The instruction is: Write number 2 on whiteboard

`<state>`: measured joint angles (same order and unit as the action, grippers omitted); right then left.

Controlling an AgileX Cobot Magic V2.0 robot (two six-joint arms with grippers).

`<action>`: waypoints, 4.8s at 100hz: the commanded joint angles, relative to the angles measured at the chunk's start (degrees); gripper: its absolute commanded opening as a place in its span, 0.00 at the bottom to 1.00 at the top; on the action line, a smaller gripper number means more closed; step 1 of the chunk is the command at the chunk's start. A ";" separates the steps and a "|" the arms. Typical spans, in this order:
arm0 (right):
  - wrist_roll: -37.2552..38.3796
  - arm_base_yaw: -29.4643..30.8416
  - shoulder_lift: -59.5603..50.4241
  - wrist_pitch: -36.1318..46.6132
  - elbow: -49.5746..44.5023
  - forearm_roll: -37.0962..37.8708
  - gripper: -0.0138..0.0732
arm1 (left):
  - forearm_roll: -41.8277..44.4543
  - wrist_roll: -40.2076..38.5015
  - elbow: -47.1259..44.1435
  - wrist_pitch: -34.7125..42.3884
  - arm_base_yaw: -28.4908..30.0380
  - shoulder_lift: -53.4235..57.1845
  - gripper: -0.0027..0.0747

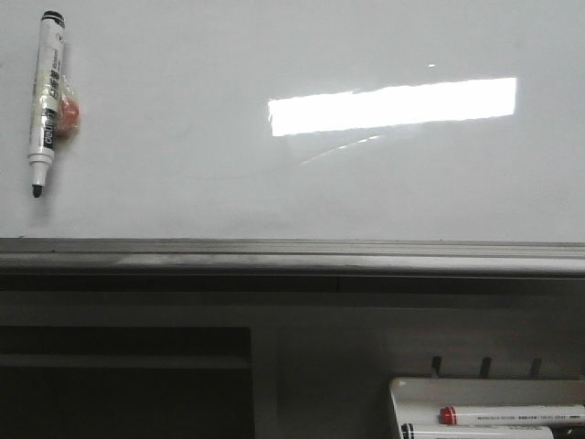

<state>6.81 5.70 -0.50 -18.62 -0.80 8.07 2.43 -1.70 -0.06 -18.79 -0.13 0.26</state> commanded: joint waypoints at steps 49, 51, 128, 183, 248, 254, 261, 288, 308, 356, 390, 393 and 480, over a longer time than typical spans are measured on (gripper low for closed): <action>-0.26 -0.04 -1.24 0.66 -1.38 0.68 0.10 | 0.06 -0.44 -0.61 3.77 0.13 1.55 0.01; -0.26 -0.04 -1.24 0.66 -1.38 0.68 0.10 | 0.06 -0.44 -0.61 3.77 0.13 1.55 0.01; -0.26 -0.04 -1.24 32.49 -1.38 0.68 0.10 | -0.04 -0.44 -0.61 21.76 0.01 1.55 0.01; 3.34 -0.15 -1.14 26.24 1.40 0.54 0.10 | -7.76 -0.44 -0.61 24.54 0.01 1.34 0.01; 5.95 -0.15 24.01 -22.60 28.58 -8.63 0.10 | -2.01 3.48 25.29 4.39 0.01 -23.03 0.02; 5.95 -0.15 24.21 -22.60 28.58 -9.17 0.10 | -2.79 3.59 25.87 4.27 -0.09 -24.60 0.07; 5.95 -0.15 24.21 -22.72 28.58 -9.17 0.10 | -5.11 4.51 25.86 4.51 -0.20 -26.02 0.23; 5.95 -0.15 24.21 -23.18 28.58 -10.46 0.10 | -5.98 4.63 22.01 25.47 -5.76 -31.63 0.67; 3.69 -0.15 24.21 -25.43 28.58 -10.23 0.10 | 0.59 4.24 22.28 26.50 -19.42 -36.13 0.67; 3.69 -2.31 24.21 -19.11 28.58 -10.23 0.10 | -15.52 4.12 22.76 30.70 -29.44 -52.09 0.63; 3.69 -2.31 24.21 -18.62 28.58 -10.23 0.10 | -18.38 4.12 23.97 36.91 -33.82 -59.43 0.63; 3.69 -2.31 24.21 -18.40 28.58 -10.23 0.10 | -19.62 4.12 23.97 37.05 -33.82 -59.96 0.63; 1.17 -5.09 24.21 -17.84 28.58 -11.11 0.10 | -24.20 4.12 24.21 41.32 -33.82 -64.60 0.01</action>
<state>10.48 2.07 22.83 -40.24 25.75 -2.41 -24.14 2.82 22.42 18.11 -33.53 -64.87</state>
